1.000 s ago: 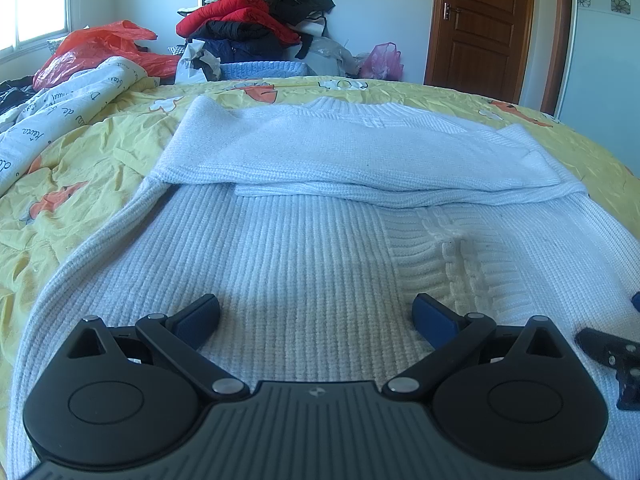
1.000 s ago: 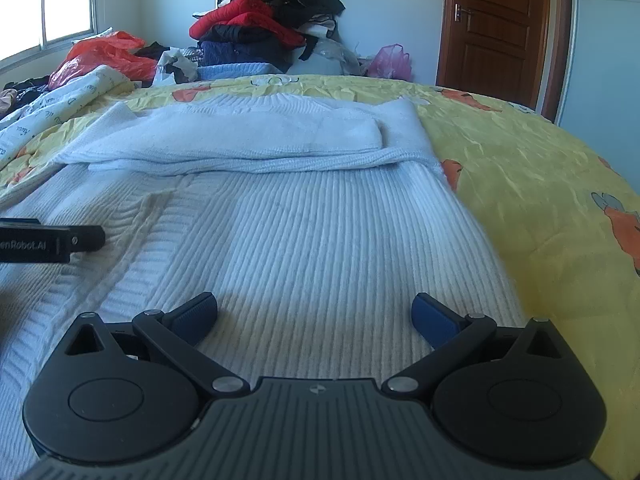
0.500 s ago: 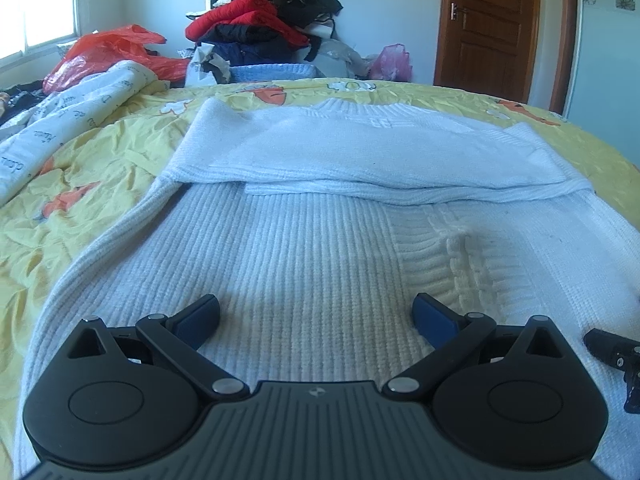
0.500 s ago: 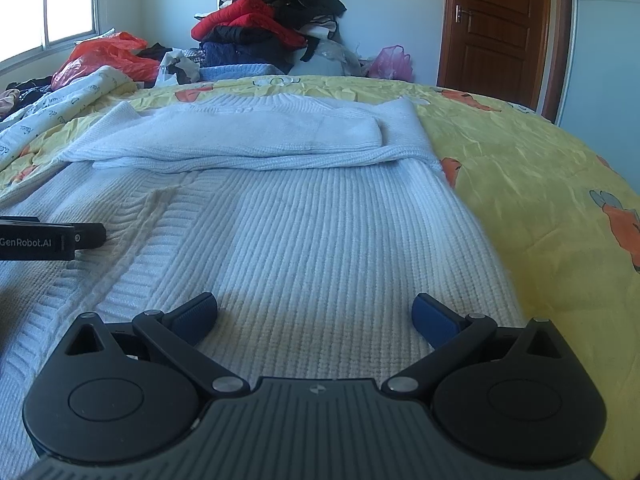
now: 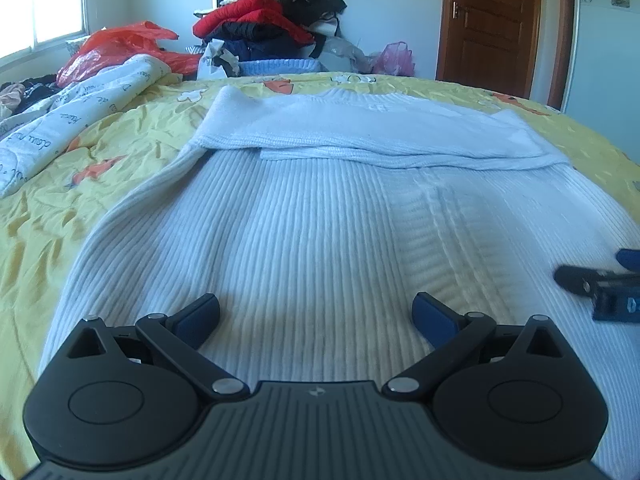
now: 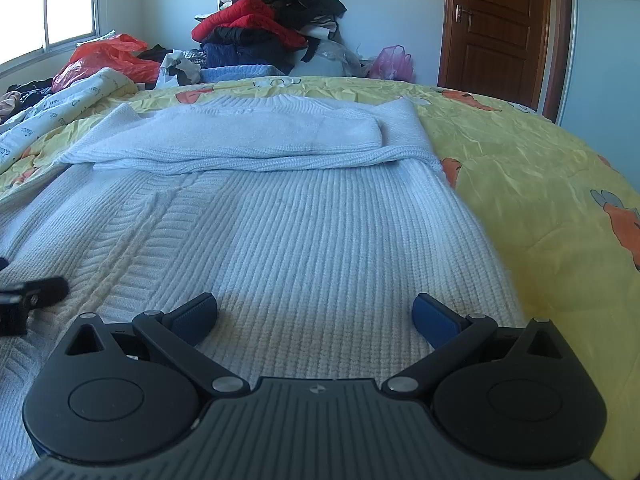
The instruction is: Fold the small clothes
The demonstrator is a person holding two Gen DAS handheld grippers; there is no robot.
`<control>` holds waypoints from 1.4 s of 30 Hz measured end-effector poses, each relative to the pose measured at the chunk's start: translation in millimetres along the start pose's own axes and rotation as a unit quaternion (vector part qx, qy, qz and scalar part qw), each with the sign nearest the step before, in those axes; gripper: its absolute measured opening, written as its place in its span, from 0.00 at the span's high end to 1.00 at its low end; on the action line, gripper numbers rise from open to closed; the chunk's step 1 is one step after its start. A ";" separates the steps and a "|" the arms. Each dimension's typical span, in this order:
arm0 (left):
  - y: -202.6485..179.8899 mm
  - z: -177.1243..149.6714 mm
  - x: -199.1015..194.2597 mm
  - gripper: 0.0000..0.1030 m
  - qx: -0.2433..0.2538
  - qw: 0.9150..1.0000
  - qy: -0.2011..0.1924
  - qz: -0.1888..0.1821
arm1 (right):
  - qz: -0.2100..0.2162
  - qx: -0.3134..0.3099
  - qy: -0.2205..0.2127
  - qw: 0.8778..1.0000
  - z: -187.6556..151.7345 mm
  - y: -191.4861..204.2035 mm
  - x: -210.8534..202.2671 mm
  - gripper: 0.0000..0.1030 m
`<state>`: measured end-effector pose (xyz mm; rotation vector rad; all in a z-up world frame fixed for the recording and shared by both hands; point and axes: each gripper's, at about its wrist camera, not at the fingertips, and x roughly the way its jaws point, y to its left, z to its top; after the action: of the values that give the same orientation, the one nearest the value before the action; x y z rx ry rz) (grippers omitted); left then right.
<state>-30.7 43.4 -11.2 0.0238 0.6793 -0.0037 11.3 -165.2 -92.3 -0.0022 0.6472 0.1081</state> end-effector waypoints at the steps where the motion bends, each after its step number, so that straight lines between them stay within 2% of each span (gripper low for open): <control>1: -0.1 -1.0 -1.0 0.00 0.001 1.000 -0.001 0.001 | 0.000 0.000 0.000 1.000 0.0 0.0 0.0 0.02; 14: 0.0 -0.4 0.0 0.00 0.000 1.000 -0.001 0.001 | -0.001 -0.001 0.002 1.000 -2.0 1.1 -3.8 0.02; 26: -0.1 -0.1 0.2 0.00 0.000 1.000 0.000 0.002 | 0.017 -0.020 -0.006 1.000 -32.0 -0.9 -40.1 0.02; 34: -5.2 -24.1 -32.7 0.00 0.006 1.000 -0.006 0.018 | 0.034 -0.031 -0.008 0.999 -48.5 -7.6 -65.8 0.02; 39: -1.4 -34.8 -48.2 0.00 0.004 1.000 -0.001 0.011 | 0.035 -0.051 -0.007 0.998 -58.0 -5.8 -84.7 0.00; 42: 7.2 -39.0 -62.3 0.00 0.003 1.000 0.003 -0.004 | 0.063 -0.050 -0.019 0.997 -57.5 -13.4 -108.8 0.01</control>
<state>-103.6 51.2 -2.3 0.0267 0.6855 -0.0139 -108.1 -191.4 -73.1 -0.0563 0.6027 0.2607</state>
